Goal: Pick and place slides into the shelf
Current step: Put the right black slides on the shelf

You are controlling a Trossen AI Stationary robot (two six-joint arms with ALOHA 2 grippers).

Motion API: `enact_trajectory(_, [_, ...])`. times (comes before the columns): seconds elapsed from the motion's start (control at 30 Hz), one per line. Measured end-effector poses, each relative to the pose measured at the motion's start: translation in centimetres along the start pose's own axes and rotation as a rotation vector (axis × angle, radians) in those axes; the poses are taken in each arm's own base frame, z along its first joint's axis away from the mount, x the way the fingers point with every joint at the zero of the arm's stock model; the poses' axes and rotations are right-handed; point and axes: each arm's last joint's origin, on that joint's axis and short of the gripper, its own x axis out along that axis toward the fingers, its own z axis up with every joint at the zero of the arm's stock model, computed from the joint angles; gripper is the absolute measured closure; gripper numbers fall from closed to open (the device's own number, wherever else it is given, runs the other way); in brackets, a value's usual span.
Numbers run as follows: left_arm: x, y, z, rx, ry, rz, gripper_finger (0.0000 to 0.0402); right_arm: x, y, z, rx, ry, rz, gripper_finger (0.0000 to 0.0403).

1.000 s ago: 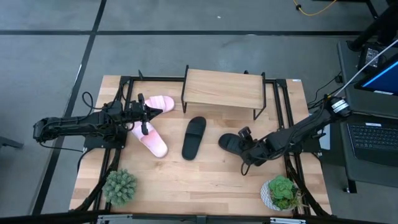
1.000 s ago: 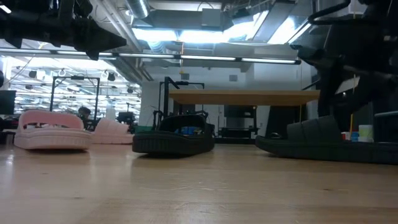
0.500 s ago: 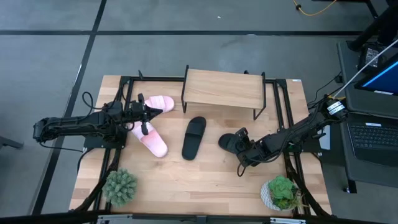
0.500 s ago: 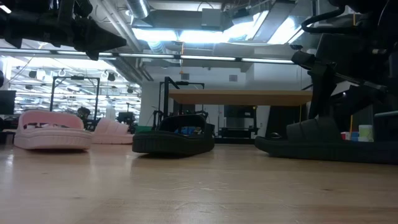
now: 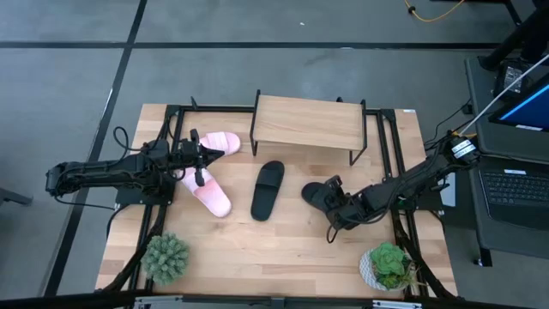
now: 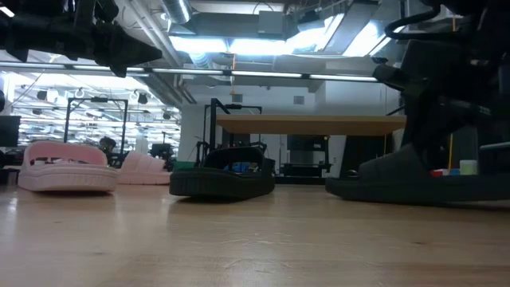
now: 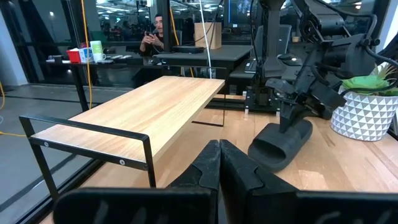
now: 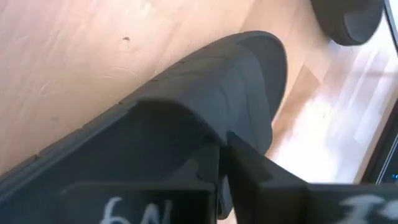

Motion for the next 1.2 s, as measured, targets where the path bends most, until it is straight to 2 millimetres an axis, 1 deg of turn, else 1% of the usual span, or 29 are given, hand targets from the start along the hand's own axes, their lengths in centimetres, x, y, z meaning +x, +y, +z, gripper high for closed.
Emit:
enact_trajectory(0.13, [0.0,0.0,0.0,0.0,0.0,0.0,0.0401,0.0,-0.6,0.1,0.09,0.004,0.0,0.0391])
enact_trajectory(0.23, [0.0,0.0,0.0,0.001,0.0,0.0,0.0401,-0.7,-1.3,0.4,0.108,-0.006,-0.007,0.0391])
enact_trajectory(0.37, [0.0,0.0,0.0,0.006,0.0,0.0,0.0401,-2.7,-3.0,1.1,0.145,-0.044,-0.014,0.0391])
enact_trajectory(0.47, [0.0,0.0,0.0,0.007,0.0,0.0,0.0401,-4.2,-4.1,1.0,0.173,-0.067,-0.023,0.0391])
enact_trajectory(0.57, [0.0,0.0,0.0,0.007,0.0,0.0,0.0401,-6.0,-5.5,0.9,0.22,-0.113,-0.078,0.0391])
enact_trajectory(0.7, [0.0,0.0,0.0,0.007,0.0,0.0,0.0401,-8.2,-7.1,0.4,0.277,-0.125,-0.186,0.0391])
enact_trajectory(0.83, [0.0,0.0,0.0,0.007,0.0,0.0,0.0401,-10.4,-9.1,-0.4,0.395,-0.109,-0.346,0.0391])
enact_trajectory(0.97, [0.0,0.0,0.0,0.007,0.0,0.0,0.0401,-12.2,-11.1,-0.8,0.518,-0.105,-0.452,0.0391])
enact_trajectory(1.07, [0.0,0.0,0.0,0.007,0.0,0.0,0.0401,-12.8,-12.5,-1.1,0.58,-0.09,-0.508,0.0391])
enact_trajectory(1.2, [0.0,0.0,0.0,0.007,0.0,0.0,0.0401,-12.5,-14.2,-1.9,0.693,-0.057,-0.564,0.0391])
